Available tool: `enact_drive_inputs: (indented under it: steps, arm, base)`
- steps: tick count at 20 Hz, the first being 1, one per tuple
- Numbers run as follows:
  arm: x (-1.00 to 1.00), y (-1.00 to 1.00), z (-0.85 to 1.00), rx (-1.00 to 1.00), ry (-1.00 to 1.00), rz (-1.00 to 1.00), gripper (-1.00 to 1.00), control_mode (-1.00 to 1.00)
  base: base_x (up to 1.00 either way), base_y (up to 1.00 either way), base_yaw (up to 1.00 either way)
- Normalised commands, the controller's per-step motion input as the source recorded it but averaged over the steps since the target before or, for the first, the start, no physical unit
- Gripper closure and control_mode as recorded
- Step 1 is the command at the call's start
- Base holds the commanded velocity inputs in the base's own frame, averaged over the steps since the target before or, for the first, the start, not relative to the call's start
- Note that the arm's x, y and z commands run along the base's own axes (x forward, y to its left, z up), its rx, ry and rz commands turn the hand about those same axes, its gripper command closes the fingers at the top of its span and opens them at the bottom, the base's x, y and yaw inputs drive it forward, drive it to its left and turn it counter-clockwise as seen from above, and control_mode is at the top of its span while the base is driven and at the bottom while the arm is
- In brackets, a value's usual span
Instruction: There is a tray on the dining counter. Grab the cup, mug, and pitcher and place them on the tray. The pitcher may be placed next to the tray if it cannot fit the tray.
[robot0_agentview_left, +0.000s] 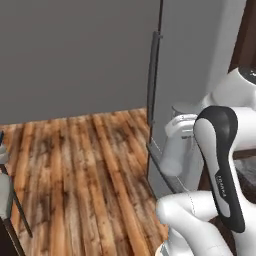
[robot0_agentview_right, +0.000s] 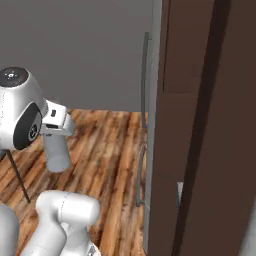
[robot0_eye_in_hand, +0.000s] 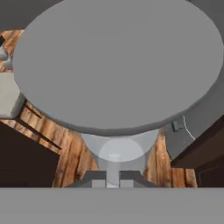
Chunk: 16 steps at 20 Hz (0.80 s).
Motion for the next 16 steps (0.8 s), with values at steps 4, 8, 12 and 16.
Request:
enact_drive_inputs:
  steps: [4,8,12,16]
  arm:
    - [0.00,0.00,0.00,0.00,0.00,0.00,1.00,1.00]
    - [0.00,0.00,0.00,0.00,0.00,0.00,1.00,1.00]
    - [0.00,0.00,0.00,0.00,0.00,0.00,1.00,1.00]
    - [0.00,0.00,0.00,0.00,0.00,0.00,1.00,1.00]
  base:
    - [0.18,0.18,0.86]
    - [0.90,0.14,0.25]
    - [1.00,0.05,0.06]
    - [1.00,0.03,0.03]
